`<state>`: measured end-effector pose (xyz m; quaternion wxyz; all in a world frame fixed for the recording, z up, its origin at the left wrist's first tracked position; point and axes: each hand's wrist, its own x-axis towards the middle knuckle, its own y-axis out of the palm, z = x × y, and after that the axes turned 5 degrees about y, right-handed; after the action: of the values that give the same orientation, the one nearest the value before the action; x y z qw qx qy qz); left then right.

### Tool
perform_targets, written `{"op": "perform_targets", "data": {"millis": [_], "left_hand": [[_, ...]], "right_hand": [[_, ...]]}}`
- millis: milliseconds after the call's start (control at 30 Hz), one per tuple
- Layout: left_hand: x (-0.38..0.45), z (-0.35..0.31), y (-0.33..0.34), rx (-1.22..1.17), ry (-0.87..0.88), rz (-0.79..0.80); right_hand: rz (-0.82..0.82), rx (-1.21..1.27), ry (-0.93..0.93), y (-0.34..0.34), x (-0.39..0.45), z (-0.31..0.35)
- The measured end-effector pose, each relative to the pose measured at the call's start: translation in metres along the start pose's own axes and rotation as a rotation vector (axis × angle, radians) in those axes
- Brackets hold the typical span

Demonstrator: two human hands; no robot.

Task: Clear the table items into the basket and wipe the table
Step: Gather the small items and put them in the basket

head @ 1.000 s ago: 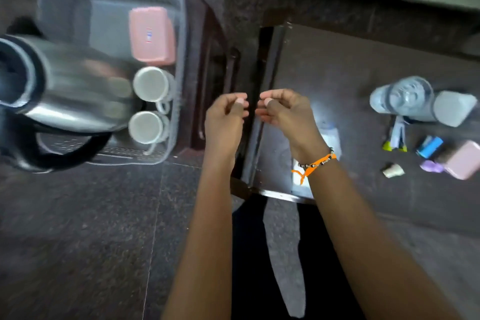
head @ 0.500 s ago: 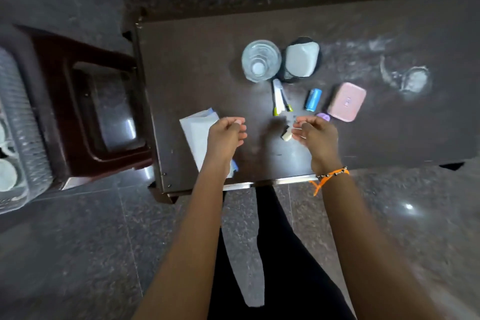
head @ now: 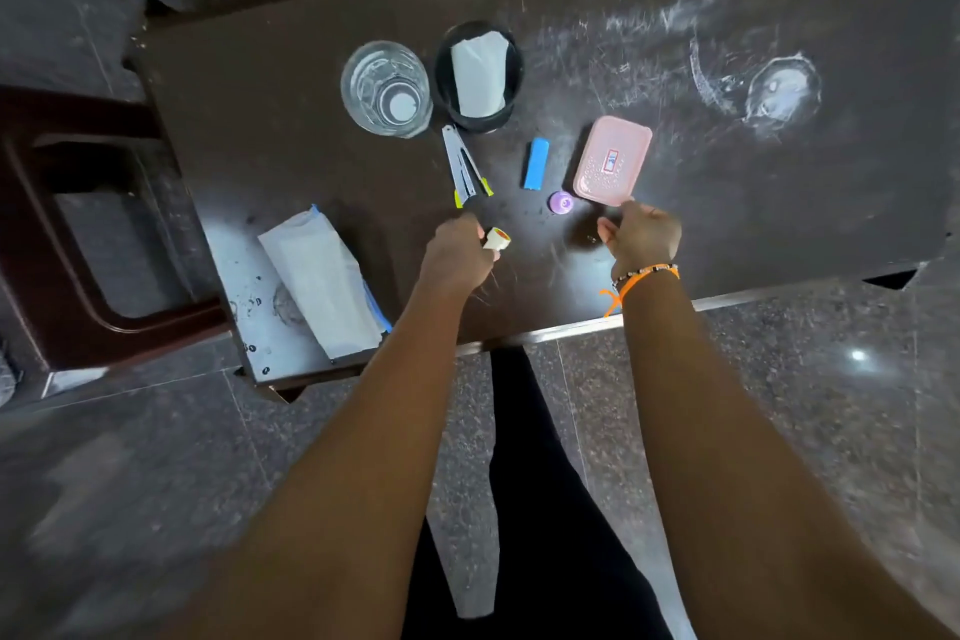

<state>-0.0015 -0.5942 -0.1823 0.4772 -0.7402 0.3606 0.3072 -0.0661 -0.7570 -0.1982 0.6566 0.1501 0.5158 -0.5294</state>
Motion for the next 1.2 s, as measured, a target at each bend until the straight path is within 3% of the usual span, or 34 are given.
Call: {"op": "perform_targets", "data": {"millis": [433,600,833,1000,1200], "left_hand": [[0.007,-0.012,0.034,0.31,0.156,-0.036],[-0.004,-0.009,0.023,-0.027,0.105,-0.171],[-0.039,0.02,-0.023,-0.448,0.06,-0.404],[-0.072,0.079,-0.056,-0.81,-0.022,-0.468],[-0.109,0.174,-0.092,-1.033,-0.229,-0.612]], "right_hand": [[0.099,-0.048,-0.088,-0.01,0.023,0.003],[0.127,-0.039,-0.193,-0.009,-0.009,0.006],[0.381,-0.084,-0.256,0.006,-0.095,-0.015],[0.549,-0.217,-0.241,0.034,-0.146,-0.048],[0.695,-0.457,-0.253,0.096,-0.21,-0.086]]}}
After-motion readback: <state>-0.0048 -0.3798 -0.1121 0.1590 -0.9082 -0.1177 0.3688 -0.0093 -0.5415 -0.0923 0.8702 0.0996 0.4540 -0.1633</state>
